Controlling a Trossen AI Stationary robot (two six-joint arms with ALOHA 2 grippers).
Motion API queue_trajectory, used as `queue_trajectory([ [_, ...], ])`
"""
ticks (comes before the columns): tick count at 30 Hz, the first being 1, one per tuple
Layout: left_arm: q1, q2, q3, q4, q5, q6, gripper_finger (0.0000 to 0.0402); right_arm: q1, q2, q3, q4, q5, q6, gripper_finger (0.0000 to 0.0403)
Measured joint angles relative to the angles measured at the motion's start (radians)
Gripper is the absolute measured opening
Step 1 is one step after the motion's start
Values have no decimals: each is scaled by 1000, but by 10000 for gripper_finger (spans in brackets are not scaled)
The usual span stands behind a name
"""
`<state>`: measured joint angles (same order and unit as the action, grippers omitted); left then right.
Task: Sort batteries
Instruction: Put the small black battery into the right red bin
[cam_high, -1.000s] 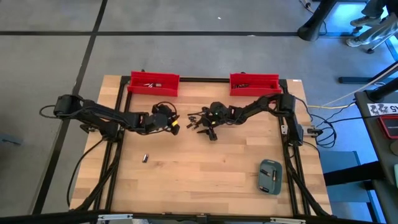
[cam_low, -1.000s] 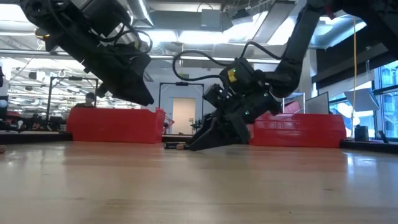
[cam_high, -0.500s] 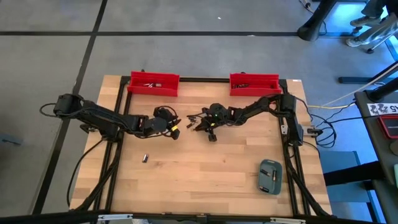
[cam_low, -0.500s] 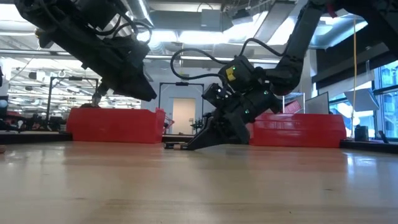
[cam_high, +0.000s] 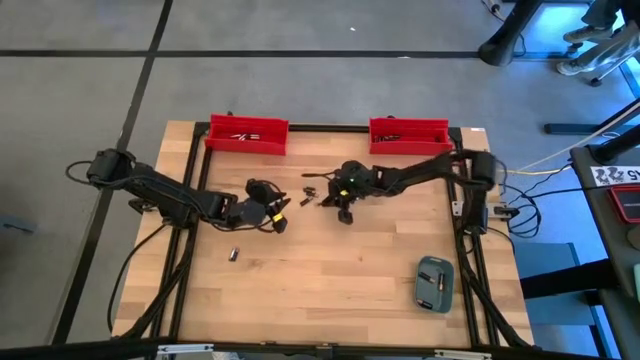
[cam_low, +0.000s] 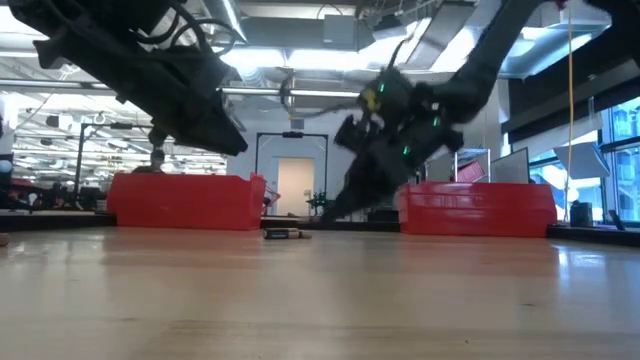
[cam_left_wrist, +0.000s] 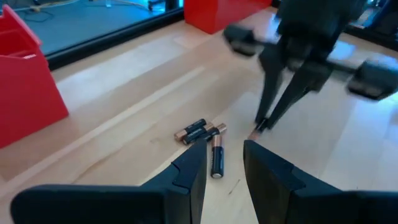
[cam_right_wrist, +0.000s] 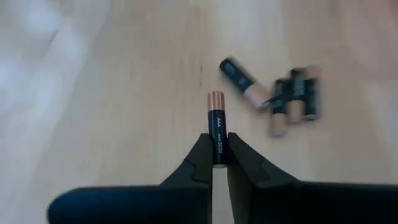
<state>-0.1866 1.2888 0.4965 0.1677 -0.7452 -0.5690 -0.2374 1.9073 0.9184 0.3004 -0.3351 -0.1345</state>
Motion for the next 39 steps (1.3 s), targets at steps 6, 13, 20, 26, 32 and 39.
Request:
queue_trajectory([
  [6, -13, 0, 0, 0, -11, 0, 95, -13, -231, 2, -210, 218, -1, 20],
  [13, -13, 0, 0, 0, -33, 5, 95, -241, -502, 3, -460, 385, 81, 16],
  [20, -13, 0, 0, 1, -44, 8, 95, -576, -541, 4, -691, 324, 183, 17],
  [26, -13, 0, 0, 1, -45, 7, 95, -707, -522, 3, -760, 323, 171, 18],
  [32, -13, 0, 0, 1, -45, 1, 95, -793, -519, 3, -781, 315, 168, 18],
  [39, -13, 0, 0, 2, -45, -4, 95, -830, -422, 4, -822, 238, 179, 19],
])
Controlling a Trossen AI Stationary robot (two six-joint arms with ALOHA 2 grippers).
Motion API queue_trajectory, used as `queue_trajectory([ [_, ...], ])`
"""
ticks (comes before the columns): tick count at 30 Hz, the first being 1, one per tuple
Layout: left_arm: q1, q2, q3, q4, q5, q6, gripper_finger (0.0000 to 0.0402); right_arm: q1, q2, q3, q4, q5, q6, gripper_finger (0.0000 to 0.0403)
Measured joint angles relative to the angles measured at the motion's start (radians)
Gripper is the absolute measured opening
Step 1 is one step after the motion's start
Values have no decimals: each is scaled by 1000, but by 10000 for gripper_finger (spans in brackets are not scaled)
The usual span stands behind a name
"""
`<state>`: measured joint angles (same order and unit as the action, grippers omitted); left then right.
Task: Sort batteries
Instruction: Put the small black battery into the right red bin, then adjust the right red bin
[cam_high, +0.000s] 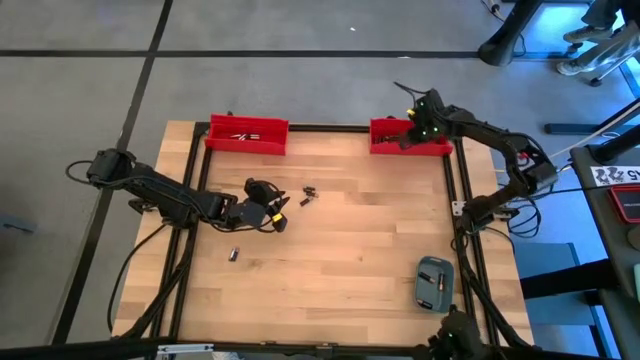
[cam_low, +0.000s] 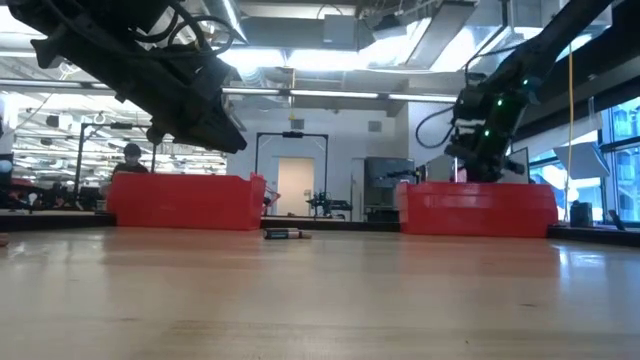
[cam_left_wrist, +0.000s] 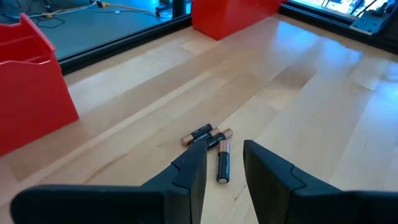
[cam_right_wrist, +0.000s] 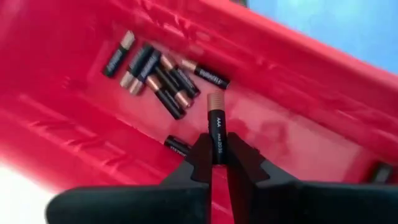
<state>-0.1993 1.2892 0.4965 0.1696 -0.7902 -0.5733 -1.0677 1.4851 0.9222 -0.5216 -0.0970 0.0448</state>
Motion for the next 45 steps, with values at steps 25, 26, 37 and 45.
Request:
queue_trajectory([
  [25, 0, 0, 0, -1, 0, -7, 95, 1, 103, 195, -176, -11, -52, 192],
  [26, 0, 0, 0, -1, 0, -7, 95, 1, 103, 218, -218, -3, -52, 197],
  [37, 0, 0, 0, -1, 0, -7, 95, 192, -1, 339, -455, 90, -104, 160],
  [45, 0, 0, 0, -1, 0, -7, 95, 533, -54, 147, -334, 170, -21, 68],
])
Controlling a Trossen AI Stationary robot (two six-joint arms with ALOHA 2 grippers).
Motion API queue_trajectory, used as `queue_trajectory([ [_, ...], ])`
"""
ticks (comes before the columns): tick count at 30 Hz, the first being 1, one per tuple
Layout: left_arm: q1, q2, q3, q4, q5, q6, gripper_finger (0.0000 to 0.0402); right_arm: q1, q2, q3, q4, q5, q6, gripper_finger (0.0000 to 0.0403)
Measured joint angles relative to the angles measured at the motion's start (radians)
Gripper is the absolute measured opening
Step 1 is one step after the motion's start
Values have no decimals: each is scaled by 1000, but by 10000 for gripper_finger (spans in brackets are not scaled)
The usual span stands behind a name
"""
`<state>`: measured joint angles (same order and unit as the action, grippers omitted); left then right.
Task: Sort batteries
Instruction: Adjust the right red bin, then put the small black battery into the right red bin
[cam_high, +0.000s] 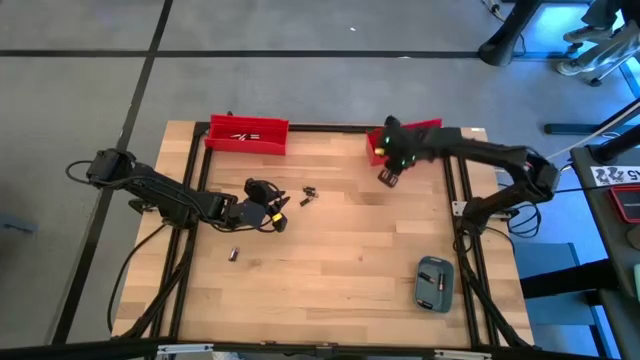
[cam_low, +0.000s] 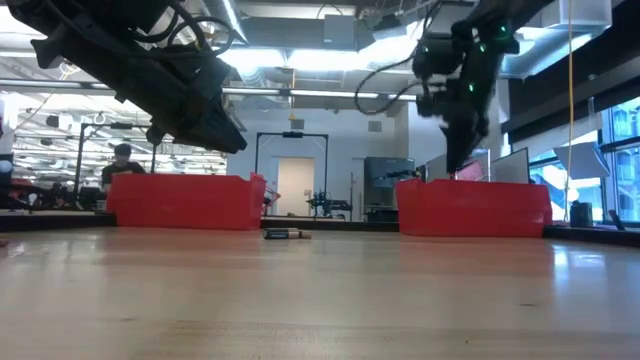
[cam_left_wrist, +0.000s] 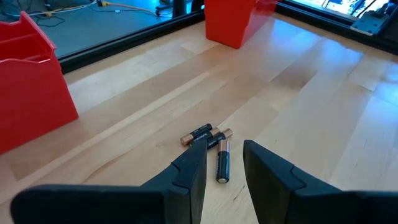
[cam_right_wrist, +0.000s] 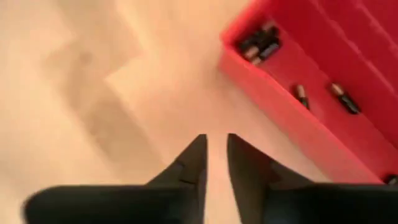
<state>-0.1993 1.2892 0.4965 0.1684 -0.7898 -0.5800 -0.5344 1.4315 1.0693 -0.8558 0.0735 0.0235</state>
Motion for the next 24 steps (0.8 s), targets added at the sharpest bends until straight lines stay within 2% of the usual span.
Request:
queue_trajectory([
  [5, 0, 0, 0, 0, 0, 0, 95, 60, 1, -160, 176, 188, 128, 7],
  [10, 0, 0, 0, 0, 0, 3, 95, 19, 36, -231, 366, 321, 144, 14],
  [17, -4, 0, 0, 4, 0, 0, 95, -44, 106, -233, 583, 323, 33, 4],
  [21, -4, 0, 0, 4, 0, -2, 95, -48, 109, -233, 593, 319, 21, 9],
  [24, -4, 0, 0, -1, 0, -8, 95, -9, 84, -233, 566, 310, 35, 9],
])
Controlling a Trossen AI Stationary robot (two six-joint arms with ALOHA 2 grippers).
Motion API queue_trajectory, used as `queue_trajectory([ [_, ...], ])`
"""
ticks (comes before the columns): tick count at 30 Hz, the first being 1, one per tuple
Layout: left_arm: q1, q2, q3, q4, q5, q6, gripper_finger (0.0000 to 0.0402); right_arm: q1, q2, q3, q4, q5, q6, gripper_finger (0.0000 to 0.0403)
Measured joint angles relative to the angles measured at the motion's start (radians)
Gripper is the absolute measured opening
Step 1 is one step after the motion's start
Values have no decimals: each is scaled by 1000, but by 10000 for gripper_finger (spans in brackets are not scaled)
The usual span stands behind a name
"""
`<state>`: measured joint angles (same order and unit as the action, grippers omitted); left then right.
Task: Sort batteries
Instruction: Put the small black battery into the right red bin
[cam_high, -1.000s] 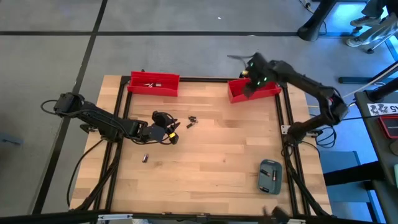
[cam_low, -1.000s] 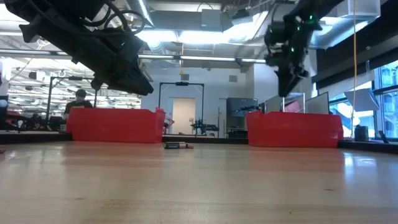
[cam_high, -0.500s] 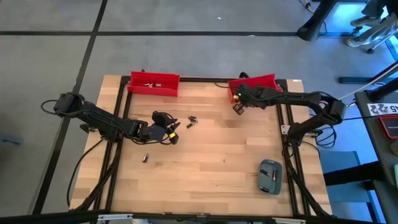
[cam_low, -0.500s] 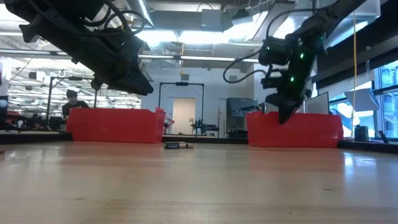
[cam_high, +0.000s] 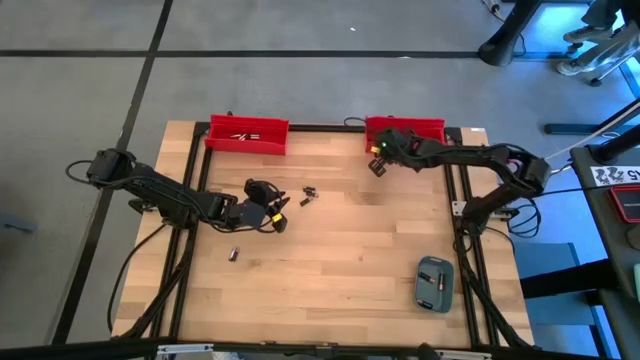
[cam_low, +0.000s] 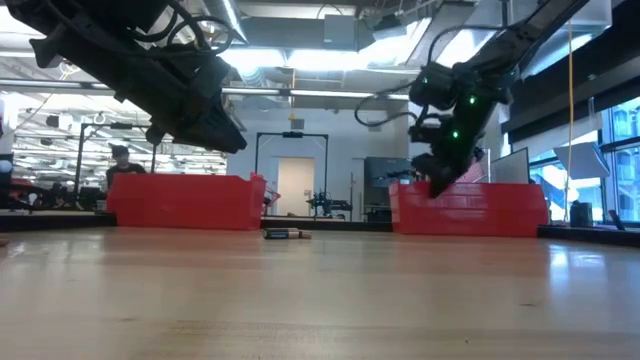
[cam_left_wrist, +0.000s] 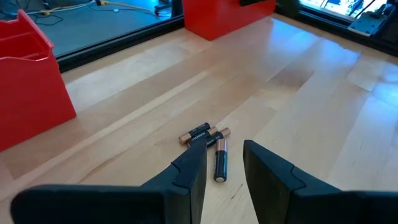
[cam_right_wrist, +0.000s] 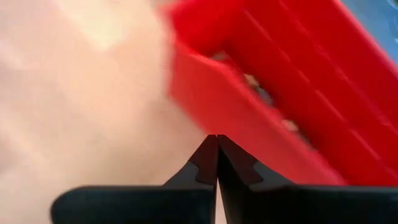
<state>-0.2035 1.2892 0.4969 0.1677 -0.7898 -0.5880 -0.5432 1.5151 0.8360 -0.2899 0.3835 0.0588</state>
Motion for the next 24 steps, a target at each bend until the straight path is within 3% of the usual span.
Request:
queue_trajectory([
  [3, 0, 0, 0, 0, 0, 10, 95, 77, -19, 0, -5, -27, 45, 9],
  [6, 3, 12, 0, -1, 0, 12, 95, 156, -11, 0, 68, -163, 34, 9],
  [10, 13, 30, 0, 3, 0, -8, 95, 247, 72, 1, 274, -411, -88, 10],
  [13, 16, 38, 0, 6, 0, -17, 95, 291, 163, 1, 486, -496, -130, 20],
  [18, 13, 46, 0, -2, 1, -35, 95, 303, 326, 1, 747, -531, -141, 95],
  [24, 13, 46, 0, 0, 1, -35, 95, 293, 458, 6, 915, -530, -114, 183],
])
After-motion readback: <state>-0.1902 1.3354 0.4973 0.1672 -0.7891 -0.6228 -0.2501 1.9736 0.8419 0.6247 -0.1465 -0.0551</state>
